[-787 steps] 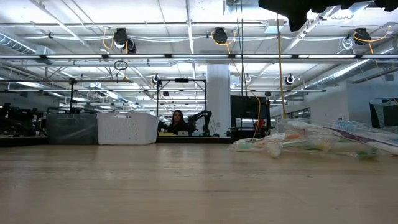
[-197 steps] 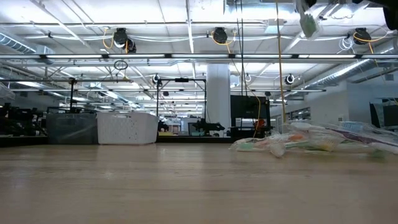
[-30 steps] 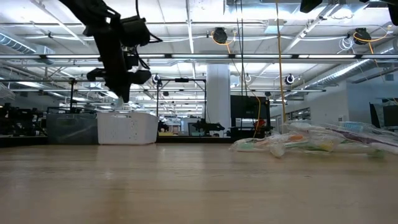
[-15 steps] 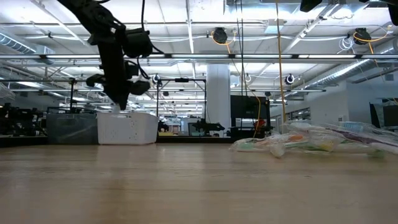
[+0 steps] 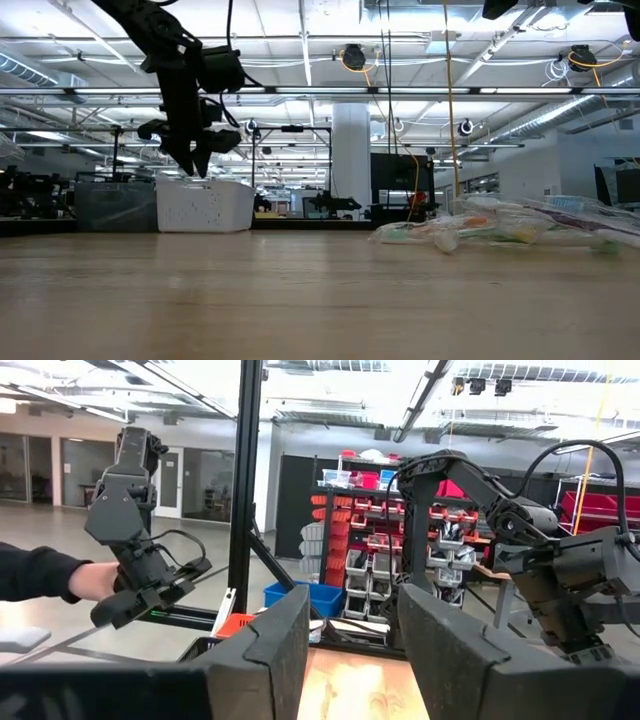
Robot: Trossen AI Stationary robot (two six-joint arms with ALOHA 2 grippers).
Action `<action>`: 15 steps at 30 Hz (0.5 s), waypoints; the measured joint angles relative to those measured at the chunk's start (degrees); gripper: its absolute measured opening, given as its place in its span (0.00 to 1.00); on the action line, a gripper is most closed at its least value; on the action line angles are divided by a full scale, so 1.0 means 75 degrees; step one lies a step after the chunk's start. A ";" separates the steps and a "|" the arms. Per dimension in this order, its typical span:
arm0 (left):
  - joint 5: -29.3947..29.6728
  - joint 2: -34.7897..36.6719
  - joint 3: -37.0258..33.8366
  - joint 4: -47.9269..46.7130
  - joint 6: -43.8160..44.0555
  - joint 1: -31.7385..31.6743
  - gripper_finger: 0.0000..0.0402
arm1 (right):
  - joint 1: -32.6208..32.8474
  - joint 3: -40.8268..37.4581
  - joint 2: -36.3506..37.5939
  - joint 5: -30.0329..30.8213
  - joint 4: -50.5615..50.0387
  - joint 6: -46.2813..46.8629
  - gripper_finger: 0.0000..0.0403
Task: Pick & Place Toothbrushes
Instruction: Put the orange toothbrush into the black bin
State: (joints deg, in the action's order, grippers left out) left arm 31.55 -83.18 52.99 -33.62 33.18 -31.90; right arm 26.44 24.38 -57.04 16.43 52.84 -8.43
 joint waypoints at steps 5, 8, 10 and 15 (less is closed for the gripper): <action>-0.0003 0.0000 0.0000 0.0000 0.0005 0.0020 0.34 | 0.0000 0.0000 -0.0003 0.0031 -0.0201 0.0012 0.36; -0.0184 0.0000 0.0000 0.0000 -0.0025 0.0020 0.34 | -0.0009 0.0000 -0.0003 0.0038 -0.0396 0.0062 0.36; -0.0381 0.0000 0.0000 0.0029 -0.0168 0.0020 0.34 | -0.0068 0.0000 0.0011 0.0037 -0.0697 0.0254 0.35; -0.1078 0.0008 0.0000 0.0238 -0.0241 0.0052 0.34 | -0.0474 0.0000 0.0298 0.0047 -0.1809 0.1081 0.33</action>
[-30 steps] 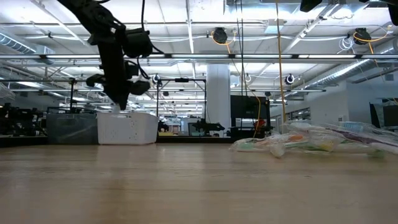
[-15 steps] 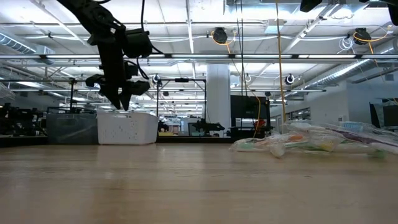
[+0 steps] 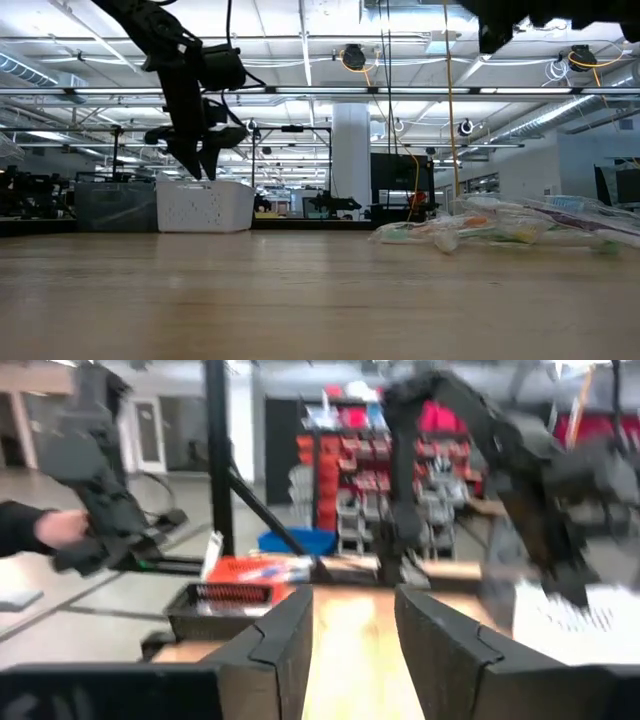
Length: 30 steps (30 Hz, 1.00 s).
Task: Pick & Place Toothbrushes
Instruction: Put the orange toothbrush into the black bin
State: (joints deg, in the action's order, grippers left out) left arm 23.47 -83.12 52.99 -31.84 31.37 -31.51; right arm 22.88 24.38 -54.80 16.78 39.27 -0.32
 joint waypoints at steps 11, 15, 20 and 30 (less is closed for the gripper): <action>-0.0548 0.0468 0.0006 0.1235 -0.0835 0.0882 0.34 | -0.0909 0.0000 0.0434 0.0739 -0.2667 0.1395 0.28; -0.0552 0.0490 0.0006 0.1481 -0.0917 0.1346 0.34 | -0.1210 0.0000 0.0603 0.1449 -0.3971 0.1960 0.26; -0.0546 0.0490 0.0006 0.1653 -0.0917 0.1941 0.34 | -0.1644 0.0000 0.0764 0.1585 -0.5499 0.2957 0.23; -0.0546 0.0490 0.0006 0.1656 -0.0877 0.2941 0.34 | -0.2323 0.0000 0.0762 0.1550 -0.8156 0.4598 0.20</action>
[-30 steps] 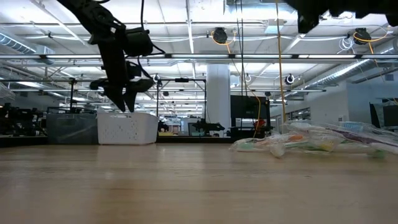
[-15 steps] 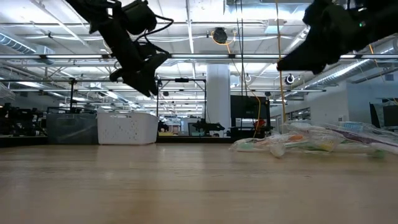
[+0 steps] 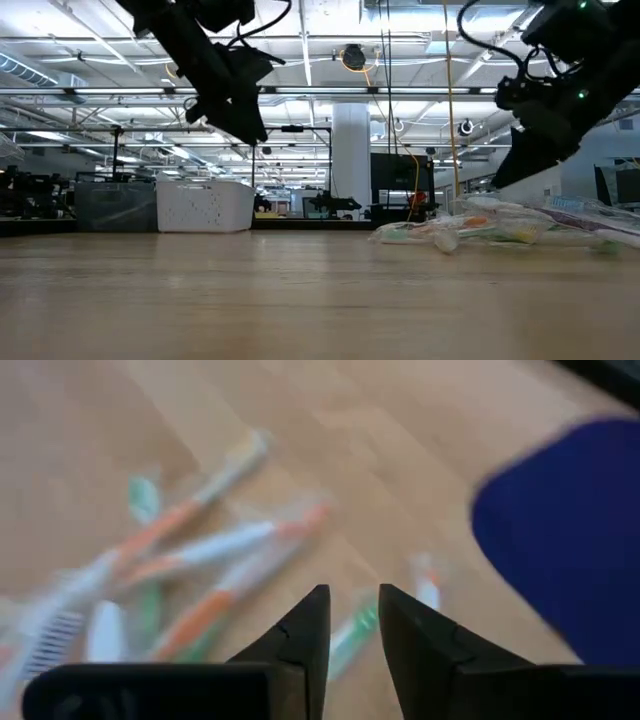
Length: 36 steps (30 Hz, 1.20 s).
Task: Pick & Place Toothbrushes
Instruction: Put the orange toothbrush into the black bin
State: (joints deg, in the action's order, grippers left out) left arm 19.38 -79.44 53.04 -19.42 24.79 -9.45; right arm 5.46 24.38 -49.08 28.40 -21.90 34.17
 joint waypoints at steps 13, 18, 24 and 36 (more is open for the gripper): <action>0.0071 -0.0003 -0.0002 0.0006 0.0223 0.0952 0.34 | -0.0358 -0.0003 -0.0265 -0.0404 -0.1078 0.1161 0.27; 0.0414 -0.0006 -0.0003 0.0003 0.0365 0.1165 0.34 | -0.0489 -0.0009 -0.0670 -0.0399 -0.1077 0.1330 0.34; 0.0434 -0.0006 -0.0003 0.0003 0.0366 0.1244 0.34 | -0.0689 -0.0072 -0.0986 -0.0408 -0.0949 0.1329 0.43; 0.0436 -0.0006 -0.0003 0.0005 0.0366 0.1236 0.34 | -0.1090 -0.0788 -0.1062 -0.1329 0.0085 0.0941 0.51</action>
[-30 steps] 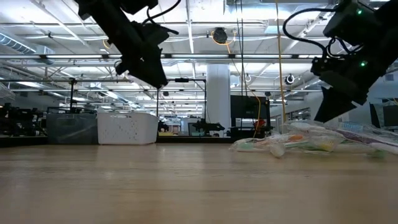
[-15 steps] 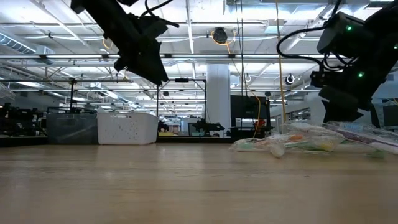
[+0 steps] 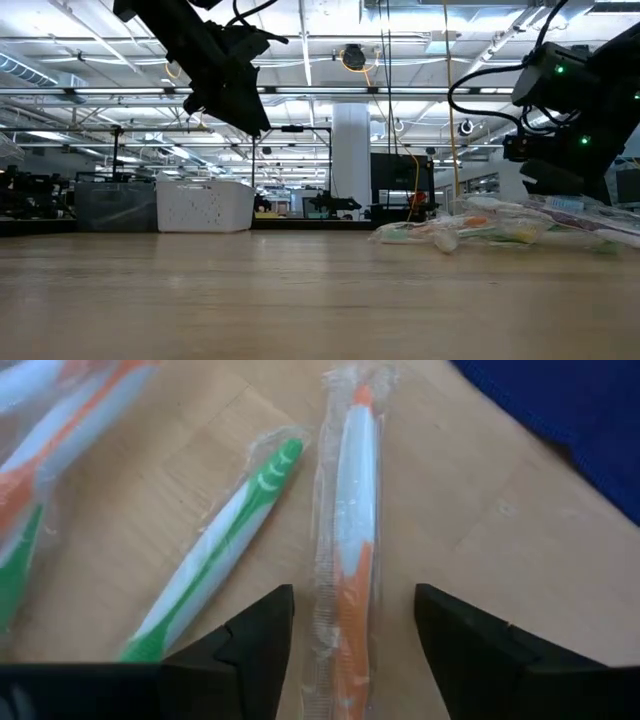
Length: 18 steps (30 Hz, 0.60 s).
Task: Pick & Place Toothbrushes
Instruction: Put the orange toothbrush into the black bin
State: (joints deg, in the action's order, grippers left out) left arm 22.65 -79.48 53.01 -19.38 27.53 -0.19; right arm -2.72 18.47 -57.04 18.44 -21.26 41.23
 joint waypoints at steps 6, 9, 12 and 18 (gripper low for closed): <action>-0.0002 0.0000 0.0000 -0.0002 0.0011 0.0003 0.34 | -0.0239 -0.0010 0.0001 -0.0060 -0.0008 -0.0047 0.40; -0.0002 0.0000 0.0000 0.0000 0.0017 0.0003 0.34 | -0.0352 -0.0013 -0.0001 -0.0135 -0.0009 -0.0053 0.29; -0.0002 0.0000 0.0000 -0.0001 0.0023 0.0003 0.34 | -0.0476 -0.0013 0.0007 -0.0186 -0.0002 -0.0205 0.15; -0.0002 0.0000 0.0000 0.0001 0.0054 0.0006 0.34 | -0.0745 0.0007 0.0326 -0.0273 -0.0016 -0.0339 0.04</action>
State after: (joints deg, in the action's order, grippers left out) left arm 22.63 -79.48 53.01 -19.38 27.93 -0.14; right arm -8.31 18.52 -54.60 16.39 -21.38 38.68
